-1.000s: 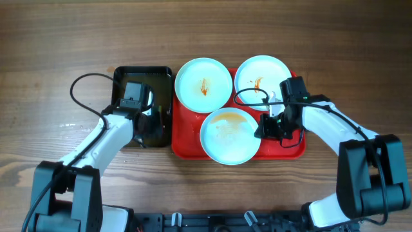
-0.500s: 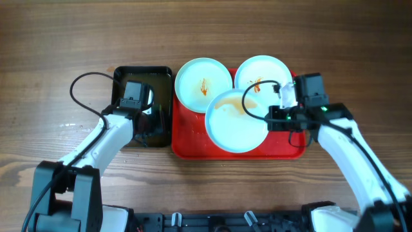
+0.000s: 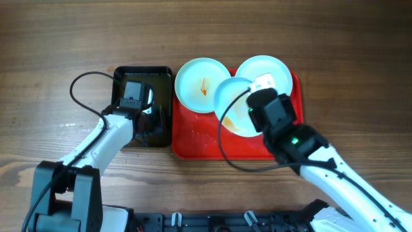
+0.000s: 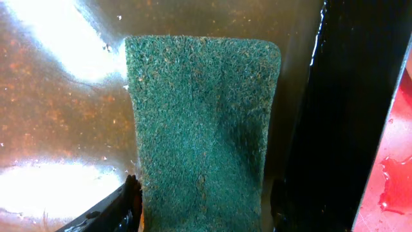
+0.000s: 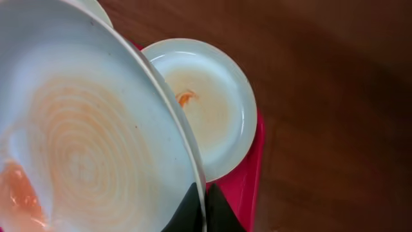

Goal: Clean dirty plates on tray and stack at the side
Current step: 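Lift the front plate with the right gripper and move it right off the tray, then release the plate on the table right of the tray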

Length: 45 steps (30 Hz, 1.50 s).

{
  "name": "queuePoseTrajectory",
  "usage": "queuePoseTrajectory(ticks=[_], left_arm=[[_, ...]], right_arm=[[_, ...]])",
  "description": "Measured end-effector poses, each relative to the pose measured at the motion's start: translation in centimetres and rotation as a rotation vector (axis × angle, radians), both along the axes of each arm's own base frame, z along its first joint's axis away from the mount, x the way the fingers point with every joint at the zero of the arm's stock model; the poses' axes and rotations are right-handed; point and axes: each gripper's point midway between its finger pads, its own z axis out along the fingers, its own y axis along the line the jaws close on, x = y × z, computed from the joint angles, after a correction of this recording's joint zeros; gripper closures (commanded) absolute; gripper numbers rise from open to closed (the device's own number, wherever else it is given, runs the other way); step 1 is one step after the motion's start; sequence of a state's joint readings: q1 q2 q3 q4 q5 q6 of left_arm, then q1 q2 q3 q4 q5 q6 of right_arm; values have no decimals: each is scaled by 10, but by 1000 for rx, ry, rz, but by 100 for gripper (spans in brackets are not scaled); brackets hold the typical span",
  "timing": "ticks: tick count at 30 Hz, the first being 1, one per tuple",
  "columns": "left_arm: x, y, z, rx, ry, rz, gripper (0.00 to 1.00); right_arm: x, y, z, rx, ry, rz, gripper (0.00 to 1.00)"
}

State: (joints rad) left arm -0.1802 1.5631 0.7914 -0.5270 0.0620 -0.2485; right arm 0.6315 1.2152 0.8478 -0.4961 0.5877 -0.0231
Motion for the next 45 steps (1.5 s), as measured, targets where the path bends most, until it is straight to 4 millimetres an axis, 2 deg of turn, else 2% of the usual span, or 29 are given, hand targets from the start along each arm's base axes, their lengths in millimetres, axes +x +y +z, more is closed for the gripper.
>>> queuePoseTrajectory(ticks=[3, 6, 11, 17, 20, 21, 23, 26, 27, 29, 31, 33, 36, 38, 40, 41, 42, 43, 45], left_arm=[[1, 0, 0, 0, -2, 0, 39], [3, -1, 1, -2, -11, 0, 38], [4, -1, 1, -4, -18, 0, 38], [4, -1, 1, -3, -18, 0, 38], [4, -1, 1, -3, -18, 0, 38], [4, -1, 1, -4, -18, 0, 38], [4, -1, 1, -3, -19, 0, 38], [4, -1, 1, -3, -17, 0, 38], [4, -1, 1, -3, -16, 0, 38], [3, -1, 1, -3, -15, 0, 38], [4, -1, 1, -3, -15, 0, 38], [4, -1, 1, -3, -15, 0, 38], [4, -1, 1, -3, -15, 0, 38], [4, -1, 1, -3, -15, 0, 38], [4, -1, 1, -3, -15, 0, 38], [4, -1, 1, -3, -15, 0, 38], [4, -1, 1, -3, -15, 0, 38], [4, -1, 1, -3, -15, 0, 38], [4, -1, 1, -3, -15, 0, 38]], right_arm=[[3, 8, 19, -153, -89, 64, 96], [11, 8, 38, -261, -164, 84, 96], [15, 6, 48, -430, -170, 162, 96], [16, 7, 50, -442, -176, 169, 96], [18, -1, 43, -291, -177, 69, 96], [19, -21, 30, -141, -139, -59, 96], [23, -42, 21, -12, -121, -183, 96], [25, -103, -2, 267, -53, -473, 96], [26, -117, -6, 328, -44, -531, 96], [24, -162, -14, 495, -36, -691, 96], [16, -201, -18, 631, -39, -815, 96], [4, -230, -23, 699, -44, -909, 96], [-26, -282, -47, 751, -14, -1113, 96], [-37, -299, -67, 770, 25, -1194, 96], [-41, -305, -87, 782, 77, -1237, 94], [-41, -305, -94, 784, 97, -1244, 80], [-39, -305, -98, 790, 106, -1242, 73], [-36, -303, -99, 804, 106, -1228, 60], [-21, -297, -93, 861, 86, -1141, 58]])
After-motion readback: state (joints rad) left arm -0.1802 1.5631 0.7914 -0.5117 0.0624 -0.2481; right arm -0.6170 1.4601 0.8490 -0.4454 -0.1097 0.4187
